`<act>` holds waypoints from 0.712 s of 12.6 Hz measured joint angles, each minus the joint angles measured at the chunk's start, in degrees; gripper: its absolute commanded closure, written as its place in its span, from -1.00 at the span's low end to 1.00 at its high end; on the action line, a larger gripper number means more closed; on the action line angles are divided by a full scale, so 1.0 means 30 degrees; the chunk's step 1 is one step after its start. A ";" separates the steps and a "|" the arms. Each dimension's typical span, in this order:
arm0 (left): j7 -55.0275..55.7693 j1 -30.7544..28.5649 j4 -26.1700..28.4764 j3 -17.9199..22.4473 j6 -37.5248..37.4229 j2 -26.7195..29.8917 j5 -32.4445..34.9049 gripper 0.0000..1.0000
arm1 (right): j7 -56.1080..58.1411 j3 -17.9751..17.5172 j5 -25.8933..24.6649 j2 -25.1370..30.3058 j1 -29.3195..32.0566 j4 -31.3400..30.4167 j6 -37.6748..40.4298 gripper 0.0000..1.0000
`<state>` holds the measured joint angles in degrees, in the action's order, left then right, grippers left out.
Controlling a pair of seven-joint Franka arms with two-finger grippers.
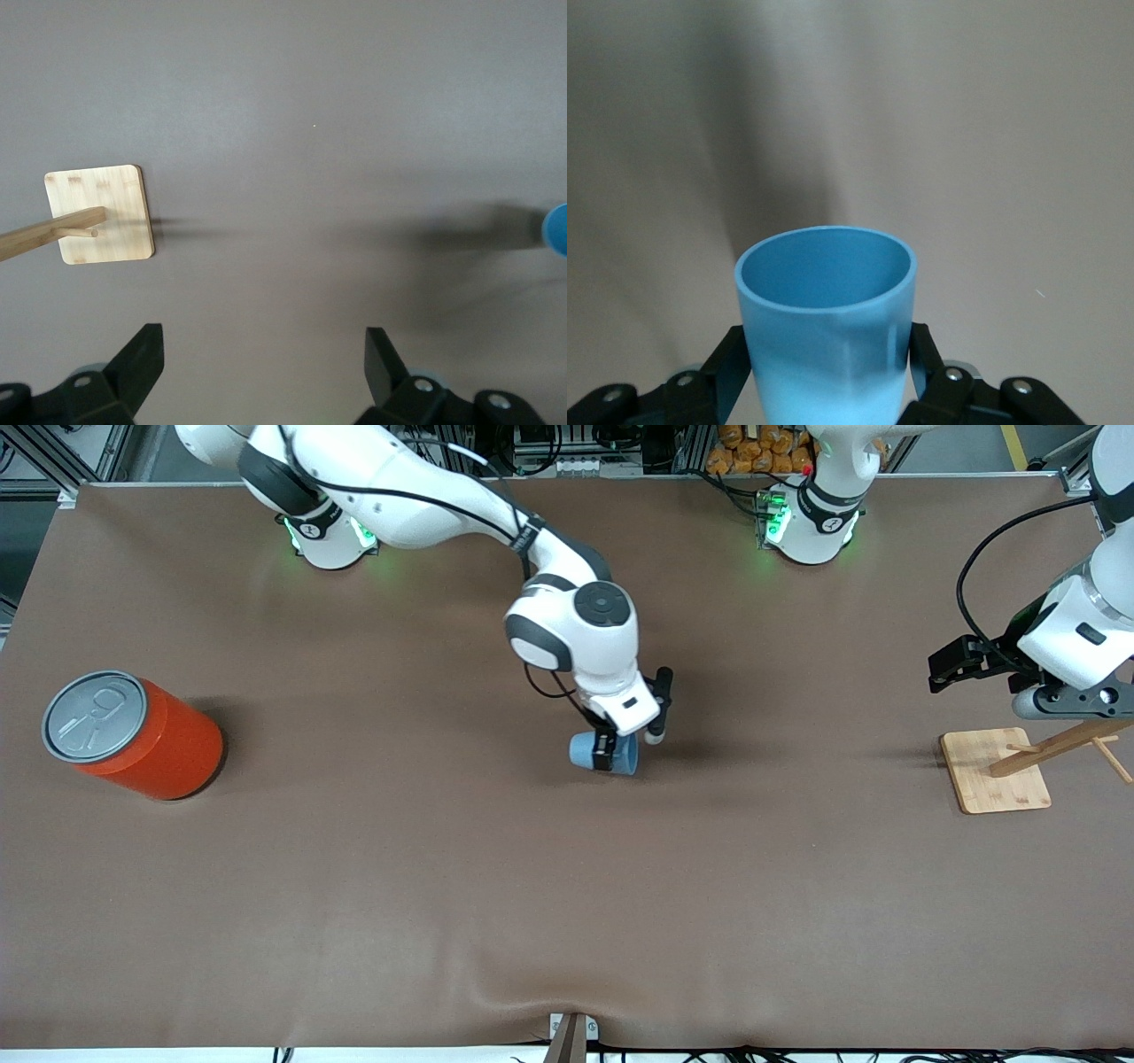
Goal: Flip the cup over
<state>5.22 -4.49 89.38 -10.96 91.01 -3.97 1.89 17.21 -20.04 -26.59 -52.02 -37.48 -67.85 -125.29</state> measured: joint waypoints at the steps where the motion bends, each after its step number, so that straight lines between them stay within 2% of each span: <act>1: 0.0000 0.0001 -0.0001 -0.0001 0.0011 -0.0041 0.0000 -1.00 | 0.0002 0.0034 -0.0122 -0.0363 -0.0333 0.0323 -0.0003 1.00; 9: 0.0000 -0.0007 -0.0001 0.0000 0.0200 -0.0202 0.0000 -1.00 | 0.0136 0.0134 -0.0365 -0.1428 -0.0987 0.0686 -0.0010 1.00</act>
<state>5.22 -4.51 89.38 -10.96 91.61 -4.58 1.90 17.62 -19.64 -27.68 -56.30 -40.44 -65.79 -125.32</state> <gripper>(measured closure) 0.000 0.225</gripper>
